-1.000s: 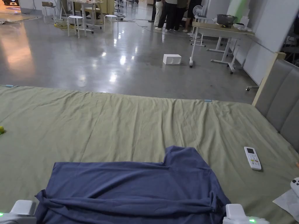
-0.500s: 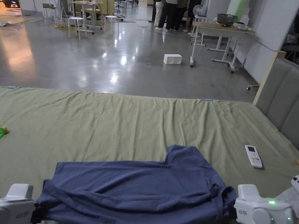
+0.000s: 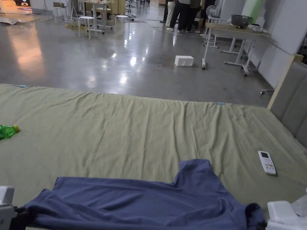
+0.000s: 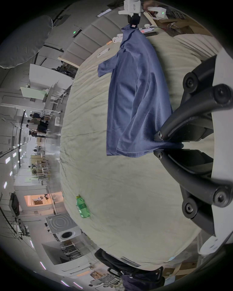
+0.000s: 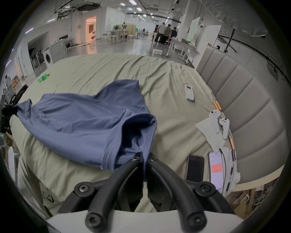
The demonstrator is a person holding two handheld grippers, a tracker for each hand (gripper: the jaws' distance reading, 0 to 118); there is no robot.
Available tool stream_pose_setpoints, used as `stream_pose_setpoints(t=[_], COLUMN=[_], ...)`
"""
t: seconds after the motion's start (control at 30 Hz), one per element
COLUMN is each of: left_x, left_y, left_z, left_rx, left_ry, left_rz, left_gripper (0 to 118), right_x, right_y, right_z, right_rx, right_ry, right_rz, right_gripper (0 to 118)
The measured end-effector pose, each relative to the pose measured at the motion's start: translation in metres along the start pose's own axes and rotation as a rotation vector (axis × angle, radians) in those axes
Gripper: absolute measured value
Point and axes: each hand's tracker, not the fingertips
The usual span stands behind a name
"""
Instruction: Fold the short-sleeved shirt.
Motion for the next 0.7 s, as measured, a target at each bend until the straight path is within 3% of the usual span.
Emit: stream_pose_setpoints(t=[0.13,0.33,0.53,0.63,0.7], left_x=[-0.008,-0.013,-0.011,-0.009,-0.006], left_y=[-0.048,-0.111,-0.123,-0.119,-0.115], left_z=[0.007,-0.020,-0.044,-0.041,-0.033], left_rx=[-0.051,-0.183,-0.200,-0.199,-0.192], left_ry=[0.002,0.046,0.064,0.068,0.074], left_rz=[0.015,0.024,0.039,-0.009,-0.018], left_gripper=[8,8,8,9,12], right_x=[-0.010,-0.039,-0.056,-0.053,-0.052], right_y=[-0.049,-0.102,-0.118,-0.109,-0.103], right_z=[-0.007,-0.032,-0.055,-0.038,-0.029], right_rx=[-0.060,-0.173,-0.161,-0.130,-0.136], right_ry=[0.006,-0.010,-0.042,-0.054,-0.126], right_rz=[-0.019,0.025,0.033,-0.008,-0.029], right_gripper=[3,3,4,26,39])
